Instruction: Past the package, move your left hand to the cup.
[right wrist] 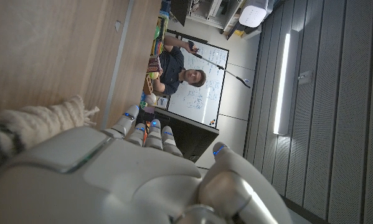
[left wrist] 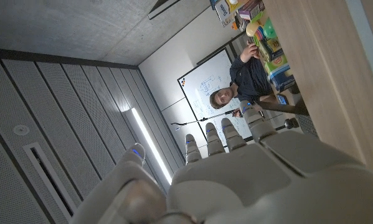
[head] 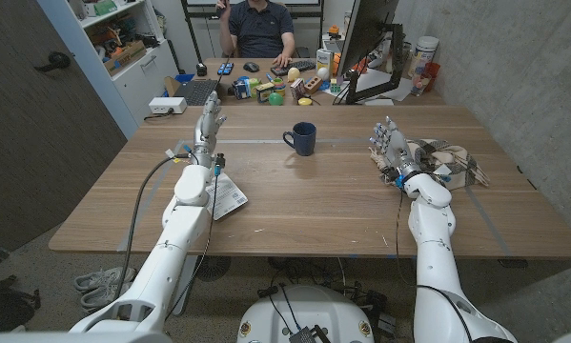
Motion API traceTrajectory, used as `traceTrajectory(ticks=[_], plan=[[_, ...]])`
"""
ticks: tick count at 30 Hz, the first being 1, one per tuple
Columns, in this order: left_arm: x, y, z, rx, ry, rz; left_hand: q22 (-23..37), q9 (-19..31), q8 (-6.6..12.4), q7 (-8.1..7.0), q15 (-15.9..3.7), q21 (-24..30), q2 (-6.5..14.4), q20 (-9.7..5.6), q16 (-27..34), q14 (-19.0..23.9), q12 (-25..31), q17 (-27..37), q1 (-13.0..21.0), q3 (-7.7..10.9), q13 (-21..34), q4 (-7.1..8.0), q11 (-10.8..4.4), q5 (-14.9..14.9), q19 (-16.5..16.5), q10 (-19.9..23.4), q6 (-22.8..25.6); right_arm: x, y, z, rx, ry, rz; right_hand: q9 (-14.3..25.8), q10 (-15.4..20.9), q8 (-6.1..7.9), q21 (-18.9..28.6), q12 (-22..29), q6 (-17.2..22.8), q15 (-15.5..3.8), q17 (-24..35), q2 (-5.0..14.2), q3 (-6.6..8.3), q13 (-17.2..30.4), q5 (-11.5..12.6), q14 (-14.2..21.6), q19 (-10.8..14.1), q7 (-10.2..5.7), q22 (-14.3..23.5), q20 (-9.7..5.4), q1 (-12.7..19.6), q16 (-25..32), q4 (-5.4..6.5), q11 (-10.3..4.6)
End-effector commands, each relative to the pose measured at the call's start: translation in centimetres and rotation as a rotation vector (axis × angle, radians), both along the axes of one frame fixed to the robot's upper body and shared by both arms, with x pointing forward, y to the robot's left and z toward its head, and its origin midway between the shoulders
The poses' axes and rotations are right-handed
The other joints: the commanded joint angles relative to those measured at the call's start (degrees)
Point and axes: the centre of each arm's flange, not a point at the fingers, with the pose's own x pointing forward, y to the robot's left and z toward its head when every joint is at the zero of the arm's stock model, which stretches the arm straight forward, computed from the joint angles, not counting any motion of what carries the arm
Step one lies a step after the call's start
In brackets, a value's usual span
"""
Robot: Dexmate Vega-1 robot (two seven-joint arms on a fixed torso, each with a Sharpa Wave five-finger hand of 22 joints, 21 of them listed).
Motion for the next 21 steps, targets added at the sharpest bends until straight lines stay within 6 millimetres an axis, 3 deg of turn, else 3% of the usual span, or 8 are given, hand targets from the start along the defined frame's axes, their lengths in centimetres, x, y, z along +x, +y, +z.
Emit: traceTrajectory(ticks=[1,8,21], plan=[[-2.3,-1.0,3.4,0.116,-0.189,0.203,0.18,0.21,0.04,-0.41,0.12,-0.68,-1.45,0.37,-0.80,-1.88,-0.82,0.31,0.77,-0.41,0.21,-1.15,-0.26,0.21,-1.59,-2.08,-0.56,-0.5,0.2,-0.3,0.019,-0.014,0.029,0.26,0.07,0.25,-0.09,0.35,0.14,-0.06,0.22,4.57,0.48,0.22,0.26,-0.18,0.06,0.54,0.26,-0.45,0.07,0.23,-0.07,0.35],[-2.7,-2.7,5.6,0.178,-0.315,0.287,0.25,0.26,-0.58,-0.41,0.03,-1.08,-1.90,-0.10,-2.02,-4.48,-1.64,0.37,1.99,-0.85,0.21,-2.13,-0.87,0.63,-4.09,-6.03,-2.76,-1.1,0.8,0.0,0.020,-0.039,0.049,0.26,0.21,0.28,-0.19,0.38,0.27,-0.07,0.23,4.38,0.36,0.22,0.21,-0.09,0.13,0.54,0.27,-0.44,-0.04,0.25,-0.05,0.29],[-3.8,-6.0,10.0,0.394,-0.444,0.425,0.24,0.50,-0.01,-0.45,1.14,-0.76,-1.62,-0.02,-1.99,-4.24,-0.88,0.39,3.63,-0.74,0.27,-3.14,-0.50,0.97,-4.05,-5.25,-2.49,-1.5,0.7,-0.5,0.006,-0.033,0.029,0.26,0.33,0.32,-0.35,0.38,0.49,-0.04,0.26,4.16,0.14,0.22,0.14,0.00,0.23,0.53,0.28,-0.37,-0.29,0.28,0.04,0.35]])
